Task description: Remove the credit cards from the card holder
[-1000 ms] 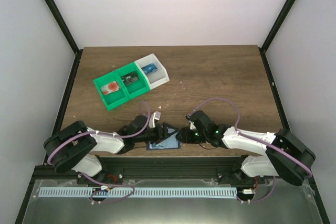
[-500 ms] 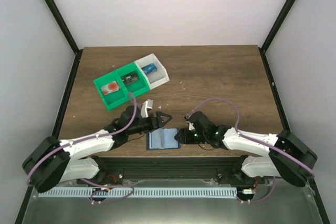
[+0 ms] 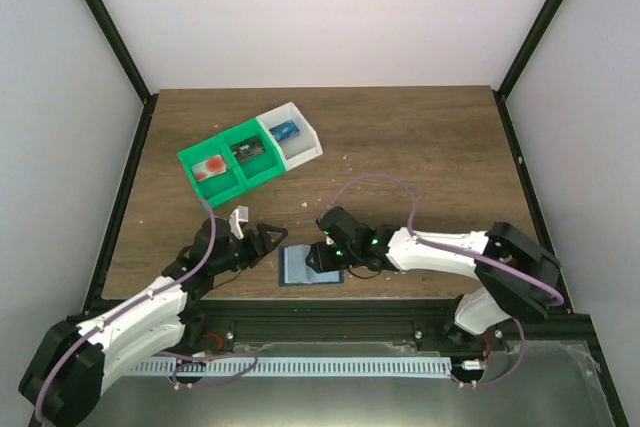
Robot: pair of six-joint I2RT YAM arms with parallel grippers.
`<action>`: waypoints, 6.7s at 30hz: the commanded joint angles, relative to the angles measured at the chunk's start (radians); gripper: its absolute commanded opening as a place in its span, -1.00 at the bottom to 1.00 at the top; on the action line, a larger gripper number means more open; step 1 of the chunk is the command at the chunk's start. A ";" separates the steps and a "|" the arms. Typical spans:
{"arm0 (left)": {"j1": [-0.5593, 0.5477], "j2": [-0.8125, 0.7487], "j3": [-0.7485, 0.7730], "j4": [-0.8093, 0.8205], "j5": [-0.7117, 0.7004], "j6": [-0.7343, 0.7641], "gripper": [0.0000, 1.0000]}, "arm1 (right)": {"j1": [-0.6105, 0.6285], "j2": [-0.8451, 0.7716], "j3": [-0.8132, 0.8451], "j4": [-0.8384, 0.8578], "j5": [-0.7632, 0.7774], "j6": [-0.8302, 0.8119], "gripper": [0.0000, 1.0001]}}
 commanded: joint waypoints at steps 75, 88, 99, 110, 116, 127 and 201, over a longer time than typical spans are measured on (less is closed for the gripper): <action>-0.036 0.282 -0.110 0.530 0.097 -0.075 0.59 | 0.047 0.108 0.064 0.063 0.211 -0.017 -0.92; -0.054 0.394 -0.099 0.591 0.104 -0.073 0.60 | 0.046 0.109 0.061 0.066 0.216 -0.014 -0.93; -0.095 0.506 -0.074 0.683 0.103 -0.103 0.60 | 0.045 0.111 0.049 0.081 0.214 -0.006 -0.93; -0.127 0.598 -0.065 0.834 0.134 -0.173 0.59 | 0.044 0.111 0.037 0.095 0.208 0.000 -0.91; -0.130 0.584 -0.055 0.836 0.124 -0.177 0.59 | 0.044 0.100 0.031 0.098 0.212 0.004 -0.68; -0.139 0.625 -0.034 0.892 0.135 -0.198 0.59 | 0.044 0.019 0.021 0.049 0.281 -0.008 -0.37; 0.000 0.432 -0.127 0.692 0.133 -0.140 0.63 | 0.009 0.206 0.056 0.157 0.096 -0.053 -0.95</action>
